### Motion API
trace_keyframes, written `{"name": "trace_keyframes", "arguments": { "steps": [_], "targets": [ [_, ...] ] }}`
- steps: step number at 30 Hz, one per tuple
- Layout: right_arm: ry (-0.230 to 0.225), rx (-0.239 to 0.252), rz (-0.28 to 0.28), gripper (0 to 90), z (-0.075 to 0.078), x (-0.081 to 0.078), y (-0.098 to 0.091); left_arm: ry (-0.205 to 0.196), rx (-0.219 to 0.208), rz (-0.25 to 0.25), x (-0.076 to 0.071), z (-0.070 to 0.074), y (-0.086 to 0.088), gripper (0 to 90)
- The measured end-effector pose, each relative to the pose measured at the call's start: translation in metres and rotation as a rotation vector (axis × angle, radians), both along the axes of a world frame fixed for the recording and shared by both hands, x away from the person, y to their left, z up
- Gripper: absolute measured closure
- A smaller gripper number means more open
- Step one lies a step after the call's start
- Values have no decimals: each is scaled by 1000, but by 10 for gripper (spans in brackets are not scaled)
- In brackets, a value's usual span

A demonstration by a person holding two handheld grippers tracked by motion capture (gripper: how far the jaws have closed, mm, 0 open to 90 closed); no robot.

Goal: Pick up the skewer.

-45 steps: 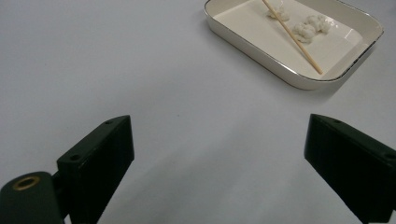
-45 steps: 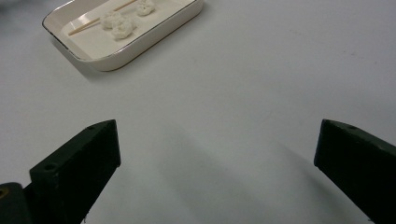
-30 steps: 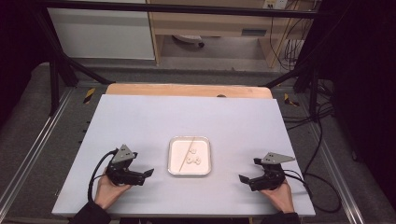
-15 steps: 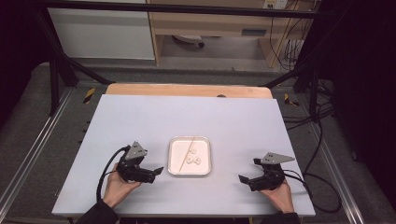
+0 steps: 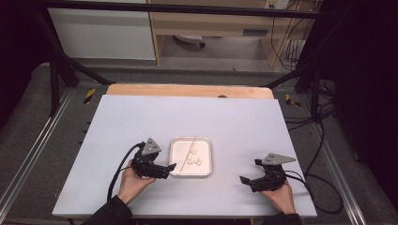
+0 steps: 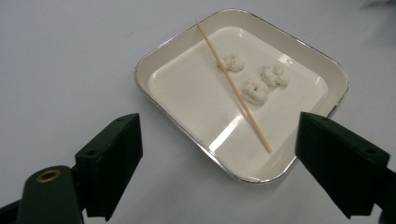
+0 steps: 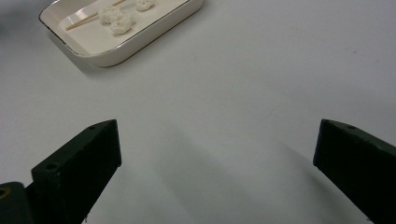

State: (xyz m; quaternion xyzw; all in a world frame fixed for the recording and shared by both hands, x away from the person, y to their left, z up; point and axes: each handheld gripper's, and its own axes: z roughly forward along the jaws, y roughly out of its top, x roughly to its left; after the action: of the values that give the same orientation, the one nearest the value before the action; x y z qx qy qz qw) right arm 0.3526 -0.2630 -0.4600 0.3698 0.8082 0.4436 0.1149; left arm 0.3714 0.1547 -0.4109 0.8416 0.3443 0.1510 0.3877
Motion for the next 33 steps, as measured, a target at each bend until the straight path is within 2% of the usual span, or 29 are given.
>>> {"name": "trace_keyframes", "arguments": {
  "steps": [17,19,22,26,33],
  "targets": [
    [2,1,1,16,0,0,0,25,70,-5,8,-13,-38,349],
    [2,1,0,16,0,0,0,51,61,4,9,-16,-42,369],
    [2,1,1,16,0,0,0,60,56,10,10,-17,-44,398],
    [2,0,1,16,0,0,0,79,35,25,13,-20,-46,483],
    [2,1,1,16,0,0,0,90,50,39,14,-26,-52,604]
  ]
}}
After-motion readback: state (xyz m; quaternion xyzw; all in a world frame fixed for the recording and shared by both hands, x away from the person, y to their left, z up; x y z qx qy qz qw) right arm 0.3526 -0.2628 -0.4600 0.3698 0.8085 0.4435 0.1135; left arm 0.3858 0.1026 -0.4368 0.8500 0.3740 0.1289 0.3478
